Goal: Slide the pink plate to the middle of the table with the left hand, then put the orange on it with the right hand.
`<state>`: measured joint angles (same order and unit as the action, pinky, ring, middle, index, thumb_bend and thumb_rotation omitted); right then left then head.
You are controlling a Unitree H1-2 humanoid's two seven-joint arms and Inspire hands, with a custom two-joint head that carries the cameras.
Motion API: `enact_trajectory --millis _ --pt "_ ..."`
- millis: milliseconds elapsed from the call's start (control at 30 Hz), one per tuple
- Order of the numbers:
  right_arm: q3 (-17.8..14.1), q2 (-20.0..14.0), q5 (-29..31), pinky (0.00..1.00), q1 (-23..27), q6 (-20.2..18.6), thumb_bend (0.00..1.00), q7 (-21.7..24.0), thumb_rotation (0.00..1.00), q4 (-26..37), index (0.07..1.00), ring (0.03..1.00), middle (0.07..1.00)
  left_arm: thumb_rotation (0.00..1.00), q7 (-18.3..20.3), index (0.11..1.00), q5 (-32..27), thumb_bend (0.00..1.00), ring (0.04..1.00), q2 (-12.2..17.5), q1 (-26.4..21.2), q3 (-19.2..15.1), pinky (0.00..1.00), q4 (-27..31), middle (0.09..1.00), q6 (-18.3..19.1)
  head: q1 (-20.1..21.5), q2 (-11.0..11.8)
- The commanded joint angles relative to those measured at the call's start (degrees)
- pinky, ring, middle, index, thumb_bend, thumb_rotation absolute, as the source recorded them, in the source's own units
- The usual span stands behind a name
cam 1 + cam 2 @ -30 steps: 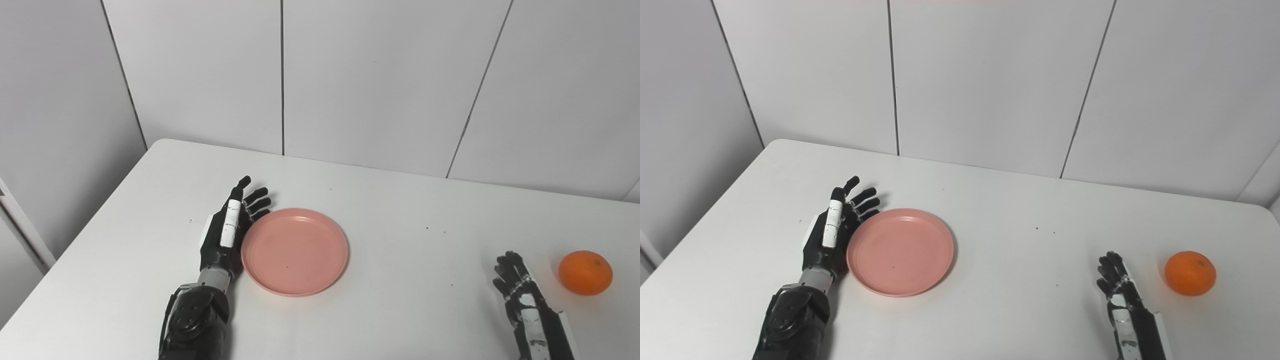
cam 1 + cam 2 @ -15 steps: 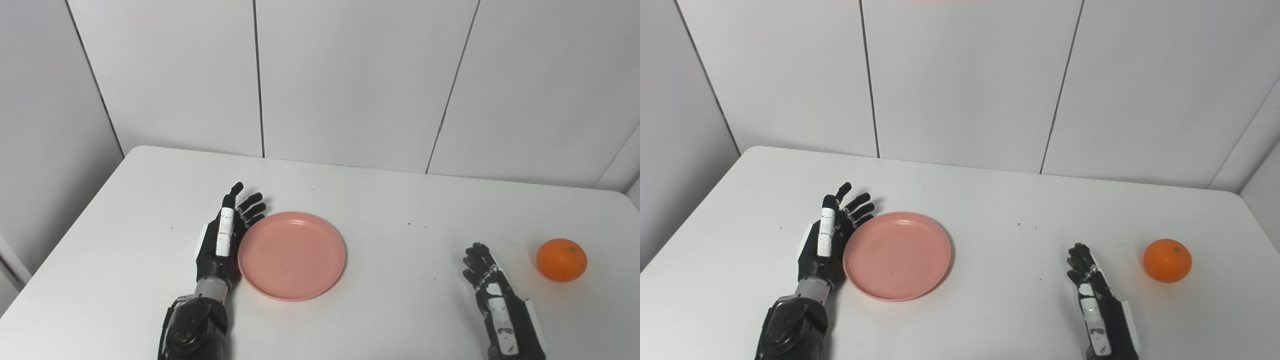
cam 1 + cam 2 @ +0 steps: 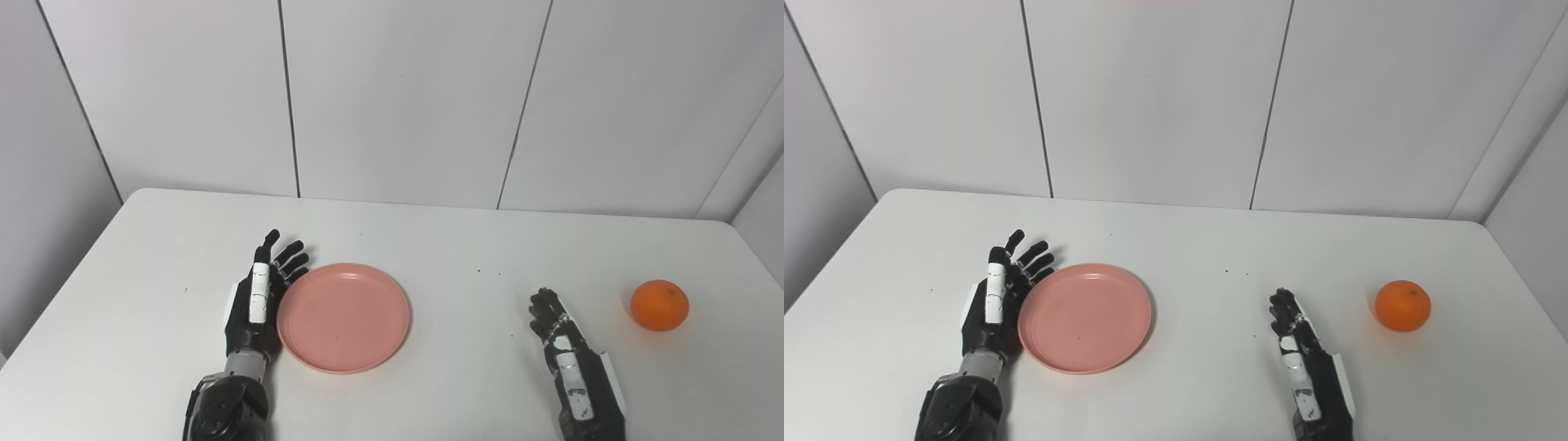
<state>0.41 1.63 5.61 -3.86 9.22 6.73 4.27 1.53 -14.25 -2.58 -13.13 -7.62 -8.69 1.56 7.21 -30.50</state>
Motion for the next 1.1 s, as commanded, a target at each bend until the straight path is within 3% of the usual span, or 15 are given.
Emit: enact_trajectory --millis 0,400,867,1067 --pt "1.27 1.83 0.29 0.96 -3.46 0.82 0.86 -0.28 0.86 -6.33 0.901 0.936 0.912 0.87 -0.19 0.936 -0.49 0.89 0.823 -0.97 0.48 0.21 0.84 -1.42 0.83 0.49 0.36 -0.06" --pt "2.33 2.73 -1.19 0.94 -3.01 2.0 0.86 -1.52 0.84 -7.21 0.9 0.929 0.908 0.84 0.84 0.956 -2.41 0.89 0.85 -1.57 1.0 0.01 0.9 -1.54 0.854 -0.78 3.71 -0.17" --pt "3.02 3.48 -2.54 0.96 -2.87 2.36 0.85 -1.99 0.86 -7.44 0.908 0.936 0.917 0.83 1.48 0.963 -3.85 0.9 0.857 -1.66 1.01 1.37 0.9 0.0 0.864 0.84 5.91 -0.33" --pt "3.36 3.88 -3.46 0.95 -2.85 2.15 0.85 -2.58 0.87 -7.31 0.904 0.931 0.914 0.83 0.97 0.948 -3.99 0.89 0.855 -1.98 1.31 1.42 0.87 2.55 0.85 3.33 6.62 -0.42"
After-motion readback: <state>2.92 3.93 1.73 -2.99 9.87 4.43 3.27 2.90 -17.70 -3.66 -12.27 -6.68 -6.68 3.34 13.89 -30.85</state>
